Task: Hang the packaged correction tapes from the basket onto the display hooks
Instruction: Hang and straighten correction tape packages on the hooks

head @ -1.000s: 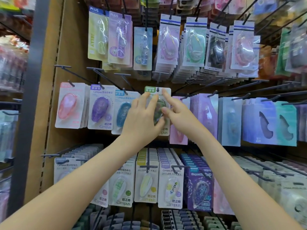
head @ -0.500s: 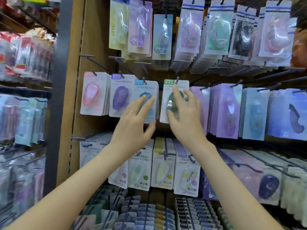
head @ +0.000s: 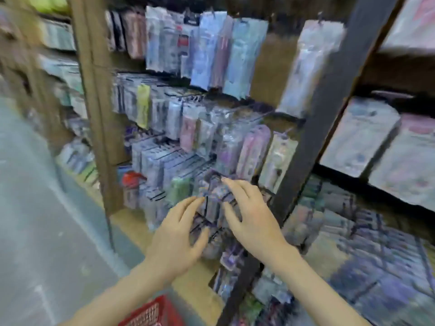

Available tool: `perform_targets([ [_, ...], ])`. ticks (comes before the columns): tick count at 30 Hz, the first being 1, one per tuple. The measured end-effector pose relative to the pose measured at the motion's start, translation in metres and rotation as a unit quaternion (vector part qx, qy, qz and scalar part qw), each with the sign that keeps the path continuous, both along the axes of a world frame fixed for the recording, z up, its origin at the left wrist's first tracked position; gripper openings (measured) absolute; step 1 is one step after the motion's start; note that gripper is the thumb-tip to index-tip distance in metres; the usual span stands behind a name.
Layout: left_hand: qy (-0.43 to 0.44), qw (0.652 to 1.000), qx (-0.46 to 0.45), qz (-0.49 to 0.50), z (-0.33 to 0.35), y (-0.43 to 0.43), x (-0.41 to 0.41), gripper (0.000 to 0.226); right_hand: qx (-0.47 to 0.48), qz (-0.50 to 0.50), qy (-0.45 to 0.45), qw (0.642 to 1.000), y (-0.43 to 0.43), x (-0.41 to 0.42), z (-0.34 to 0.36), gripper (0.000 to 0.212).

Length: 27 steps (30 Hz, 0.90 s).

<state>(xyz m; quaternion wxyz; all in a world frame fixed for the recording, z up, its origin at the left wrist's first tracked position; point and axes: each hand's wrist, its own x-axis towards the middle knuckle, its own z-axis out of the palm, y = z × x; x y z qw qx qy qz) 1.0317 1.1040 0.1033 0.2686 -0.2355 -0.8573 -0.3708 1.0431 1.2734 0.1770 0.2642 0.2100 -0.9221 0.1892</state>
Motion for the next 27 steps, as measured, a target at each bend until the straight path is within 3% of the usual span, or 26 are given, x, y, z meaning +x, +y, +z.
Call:
perform_targets([
  [5, -0.163, 0.981, 0.005, 0.102, -0.129, -0.095, 0.003, 0.06, 0.012, 0.059, -0.184, 0.981, -0.085, -0.044, -0.143, 0.042],
  [9, -0.311, 0.931, 0.016, 0.188, -0.232, -0.132, 0.019, 0.067, 0.027, 0.06, -0.311, 0.948, -0.127, -0.059, -0.26, 0.042],
  [14, -0.425, 0.871, 0.02, 0.246, -0.411, -0.159, 0.029, 0.054, 0.078, 0.075, -0.408, 0.907, -0.132, -0.08, -0.441, 0.053],
  [21, -0.564, 0.754, 0.112, 0.317, -0.679, -0.095, 0.05, 0.043, 0.137, 0.06, -0.516, 0.844, -0.099, -0.071, -0.705, 0.05],
  [27, -0.637, 0.688, 0.04, 0.344, -0.837, -0.055, 0.017, 0.06, 0.135, 0.009, -0.582, 0.802, -0.085, -0.082, -0.893, 0.063],
])
